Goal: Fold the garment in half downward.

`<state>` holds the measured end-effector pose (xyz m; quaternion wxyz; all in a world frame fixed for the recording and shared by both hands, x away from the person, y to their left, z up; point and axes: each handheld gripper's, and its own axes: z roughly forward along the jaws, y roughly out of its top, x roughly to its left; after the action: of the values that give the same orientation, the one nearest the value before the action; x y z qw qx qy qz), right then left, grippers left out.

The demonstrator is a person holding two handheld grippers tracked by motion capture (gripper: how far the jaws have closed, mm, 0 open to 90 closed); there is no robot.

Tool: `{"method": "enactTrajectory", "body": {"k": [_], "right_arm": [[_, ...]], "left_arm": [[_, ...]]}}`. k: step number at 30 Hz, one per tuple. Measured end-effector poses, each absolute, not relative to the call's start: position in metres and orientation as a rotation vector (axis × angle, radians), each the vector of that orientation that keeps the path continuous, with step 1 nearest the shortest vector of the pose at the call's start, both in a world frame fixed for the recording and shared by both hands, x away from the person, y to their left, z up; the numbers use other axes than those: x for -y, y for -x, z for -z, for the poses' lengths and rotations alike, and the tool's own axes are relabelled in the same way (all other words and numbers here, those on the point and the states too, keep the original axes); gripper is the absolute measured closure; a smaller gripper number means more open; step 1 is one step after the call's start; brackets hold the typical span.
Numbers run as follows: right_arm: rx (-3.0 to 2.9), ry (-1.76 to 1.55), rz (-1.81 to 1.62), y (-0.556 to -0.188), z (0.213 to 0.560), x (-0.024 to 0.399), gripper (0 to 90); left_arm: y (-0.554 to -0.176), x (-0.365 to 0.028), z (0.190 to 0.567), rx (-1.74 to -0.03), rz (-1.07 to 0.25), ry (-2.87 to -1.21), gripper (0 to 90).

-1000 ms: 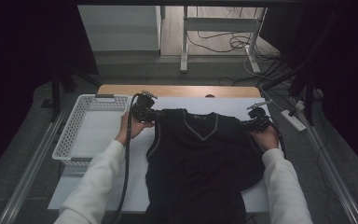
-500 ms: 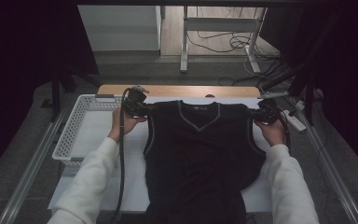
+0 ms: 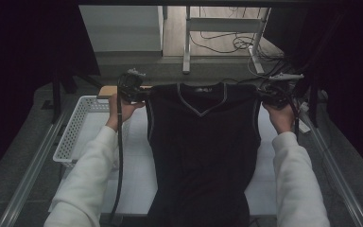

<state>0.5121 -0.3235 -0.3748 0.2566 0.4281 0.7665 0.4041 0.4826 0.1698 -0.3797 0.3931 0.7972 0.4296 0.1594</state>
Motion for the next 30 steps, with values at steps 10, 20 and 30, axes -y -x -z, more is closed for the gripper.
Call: {"method": "enactTrajectory", "body": {"k": [10, 20, 30], "right_arm": [[-2.063, -1.124, -1.115, -0.511, 0.356, 0.316, 79.5], [-2.141, -1.142, -1.134, -0.501, 0.396, 0.318, 79.4], [-2.185, -1.146, -1.201, -0.487, 0.418, 0.326, 79.3]], "left_arm": [[-0.483, -0.171, 0.371, -1.077, -0.407, -2.012, 76.0], [-0.471, -0.165, 0.397, -1.041, -0.344, -2.068, 75.9], [-0.457, -0.163, 0.409, -1.012, -0.285, -2.095, 75.7]]}}
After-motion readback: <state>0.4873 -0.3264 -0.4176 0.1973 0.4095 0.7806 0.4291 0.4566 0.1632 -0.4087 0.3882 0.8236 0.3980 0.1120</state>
